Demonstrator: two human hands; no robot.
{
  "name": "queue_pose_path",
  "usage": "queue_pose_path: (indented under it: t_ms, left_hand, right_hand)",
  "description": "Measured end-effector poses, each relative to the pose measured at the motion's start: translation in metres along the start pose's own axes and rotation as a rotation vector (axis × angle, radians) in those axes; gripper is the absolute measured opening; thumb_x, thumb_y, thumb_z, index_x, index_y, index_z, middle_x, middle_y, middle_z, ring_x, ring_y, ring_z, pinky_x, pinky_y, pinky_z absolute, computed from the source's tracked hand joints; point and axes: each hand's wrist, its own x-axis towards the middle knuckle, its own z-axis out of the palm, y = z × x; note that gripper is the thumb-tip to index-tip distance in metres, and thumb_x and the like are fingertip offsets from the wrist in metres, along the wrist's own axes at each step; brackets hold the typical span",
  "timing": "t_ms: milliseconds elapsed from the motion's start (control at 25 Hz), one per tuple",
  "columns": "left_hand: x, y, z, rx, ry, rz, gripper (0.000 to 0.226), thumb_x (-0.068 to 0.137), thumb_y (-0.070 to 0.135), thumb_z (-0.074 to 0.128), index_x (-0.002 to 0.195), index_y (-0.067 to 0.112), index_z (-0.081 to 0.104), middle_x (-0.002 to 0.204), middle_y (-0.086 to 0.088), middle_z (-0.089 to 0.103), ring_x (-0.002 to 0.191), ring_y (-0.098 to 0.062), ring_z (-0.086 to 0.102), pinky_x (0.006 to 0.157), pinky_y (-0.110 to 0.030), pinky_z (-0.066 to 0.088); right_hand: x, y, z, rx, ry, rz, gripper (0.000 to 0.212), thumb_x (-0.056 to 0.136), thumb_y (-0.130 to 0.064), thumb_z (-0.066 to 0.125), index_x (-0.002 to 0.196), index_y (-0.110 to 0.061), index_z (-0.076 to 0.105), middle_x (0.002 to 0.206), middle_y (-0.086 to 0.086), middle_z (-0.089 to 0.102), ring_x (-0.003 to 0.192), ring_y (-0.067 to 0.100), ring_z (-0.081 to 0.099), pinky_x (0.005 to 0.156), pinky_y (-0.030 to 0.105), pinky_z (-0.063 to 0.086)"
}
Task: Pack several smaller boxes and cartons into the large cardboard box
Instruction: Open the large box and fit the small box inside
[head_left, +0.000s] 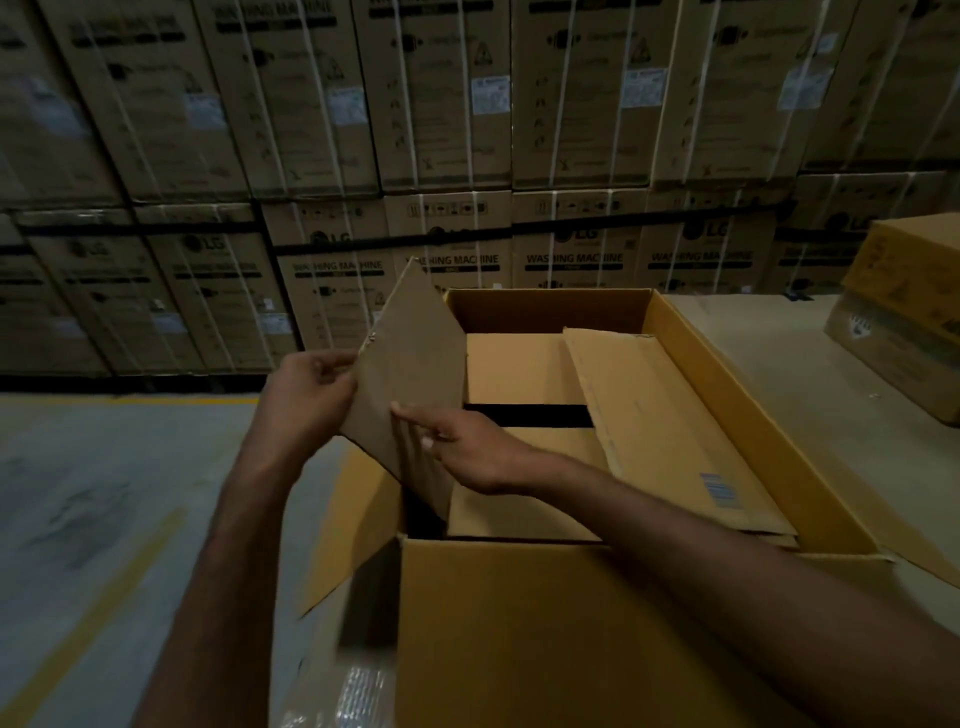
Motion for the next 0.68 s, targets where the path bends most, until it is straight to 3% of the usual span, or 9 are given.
queue_pose_path:
  t_ms: [80,200,280,320,400,440,520,600,680]
  left_hand:
    - [0.000,-0.007,0.000,0.087,0.016,0.014,0.038,0.099,0.008,0.051,0.132,0.016,0.068,0.102,-0.005,0.070,0.082,-0.014,0.067,0.084,-0.044,0.062]
    - [-0.007,-0.003,0.008,0.332,0.092,0.119,0.037,0.100,0.015,0.052,0.134,0.017,0.066,0.119,-0.009,0.073,0.103,-0.029,0.069,0.088,-0.043,0.059]
    - [-0.019,0.009,0.018,0.611,0.183,0.287,0.044,0.096,0.009,0.055,0.139,0.018,0.060,0.135,-0.009,0.065,0.121,-0.030,0.061,0.093,-0.042,0.053]
    - [-0.026,0.016,0.024,0.725,0.190,0.403,0.054,0.093,0.004,0.058,0.145,0.019,0.054,0.147,-0.009,0.055,0.135,-0.030,0.051,0.104,-0.044,0.046]
    - [-0.037,0.031,0.044,0.804,0.114,0.642,0.062,0.090,0.002,0.062,0.148,0.020,0.050,0.159,-0.007,0.042,0.148,-0.028,0.034,0.118,-0.046,0.034]
    - [-0.039,0.036,0.057,0.757,0.049,0.709,0.057,0.092,0.003,0.061,0.145,0.021,0.053,0.155,-0.005,0.048,0.144,-0.026,0.042,0.116,-0.044,0.039]
    - [-0.040,0.042,0.090,0.588,-0.140,0.685,0.040,0.096,0.008,0.058,0.133,0.022,0.065,0.129,-0.001,0.068,0.114,-0.018,0.065,0.092,-0.036,0.057]
    - [-0.032,0.041,0.131,0.532,-0.320,0.585,0.030,0.099,0.013,0.057,0.125,0.021,0.069,0.109,0.002,0.072,0.090,-0.012,0.066,0.075,-0.030,0.059]
    - [-0.019,0.039,0.166,0.506,-0.483,0.417,0.028,0.101,0.015,0.056,0.126,0.016,0.068,0.109,-0.002,0.071,0.090,-0.015,0.065,0.076,-0.033,0.059]
  right_hand:
    - [0.006,0.000,0.007,-0.102,0.067,-0.016,0.053,0.108,-0.011,0.040,0.157,-0.034,0.042,0.164,-0.003,0.038,0.150,0.021,0.036,0.120,0.034,0.034]
    - [0.008,0.002,0.005,-0.115,0.098,0.025,0.051,0.108,-0.015,0.042,0.155,-0.036,0.044,0.160,0.000,0.045,0.146,0.023,0.042,0.117,0.037,0.039]
    - [0.004,0.003,0.000,-0.172,0.091,0.025,0.045,0.108,-0.020,0.047,0.151,-0.032,0.051,0.153,0.001,0.053,0.140,0.022,0.048,0.111,0.036,0.042]
    - [0.000,0.006,-0.004,-0.238,0.091,0.022,0.040,0.107,-0.023,0.051,0.146,-0.030,0.056,0.149,-0.001,0.058,0.137,0.021,0.050,0.108,0.038,0.045]
    - [-0.012,0.021,-0.012,-0.403,0.123,0.060,0.036,0.102,-0.031,0.060,0.138,-0.029,0.063,0.138,-0.002,0.064,0.131,0.021,0.052,0.102,0.043,0.048]
    - [-0.020,0.033,-0.018,-0.476,0.160,0.102,0.035,0.100,-0.034,0.063,0.135,-0.028,0.064,0.132,-0.003,0.066,0.128,0.021,0.052,0.100,0.044,0.048]
    - [-0.038,0.058,-0.034,-0.573,0.231,0.212,0.035,0.096,-0.035,0.068,0.131,-0.029,0.065,0.131,-0.004,0.064,0.126,0.020,0.048,0.101,0.044,0.045]
    - [-0.055,0.079,-0.051,-0.644,0.240,0.331,0.042,0.093,-0.034,0.072,0.134,-0.029,0.063,0.141,-0.003,0.057,0.129,0.021,0.045,0.103,0.043,0.046]
    - [-0.069,0.091,-0.065,-0.694,0.229,0.419,0.055,0.089,-0.032,0.074,0.141,-0.027,0.058,0.144,-0.001,0.054,0.130,0.023,0.044,0.101,0.042,0.049]
